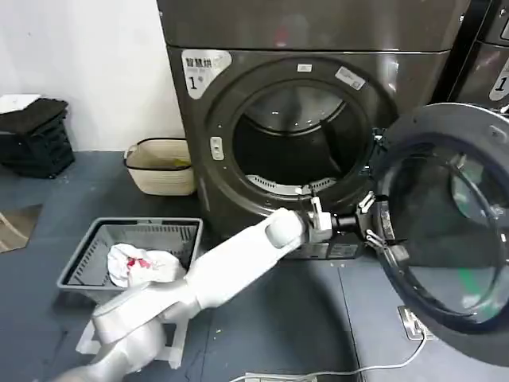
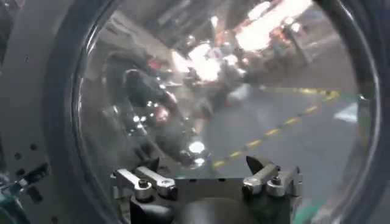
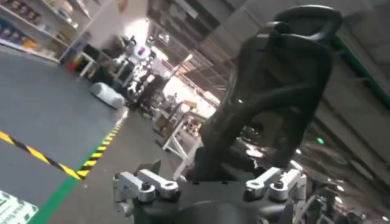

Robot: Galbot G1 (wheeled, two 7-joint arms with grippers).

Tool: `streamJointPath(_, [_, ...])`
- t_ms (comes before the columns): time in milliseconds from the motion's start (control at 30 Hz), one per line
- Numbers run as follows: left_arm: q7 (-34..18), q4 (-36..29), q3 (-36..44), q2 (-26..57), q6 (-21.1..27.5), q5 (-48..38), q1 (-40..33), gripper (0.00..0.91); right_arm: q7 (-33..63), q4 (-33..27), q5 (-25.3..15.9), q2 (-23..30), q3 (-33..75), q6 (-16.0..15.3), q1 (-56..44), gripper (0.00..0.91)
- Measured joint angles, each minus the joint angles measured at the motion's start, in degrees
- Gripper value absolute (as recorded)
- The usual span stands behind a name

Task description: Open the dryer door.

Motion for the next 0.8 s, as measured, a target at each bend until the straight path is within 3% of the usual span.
streamJointPath(567, [-0.86,5.99,-0.33,-3.94,0.49,2.26,-1.87,0.907,-0.6,1.78,-0.2,1.58,0.72,0.53,-0.24,0.907])
streamJointPath(800, [-3.45,7.67,-0.62,-3.91,3.02,4.28,-2.32,0.907,-0.9,2.69,-0.2,2.18,0.41,0.93,-0.21,0.907])
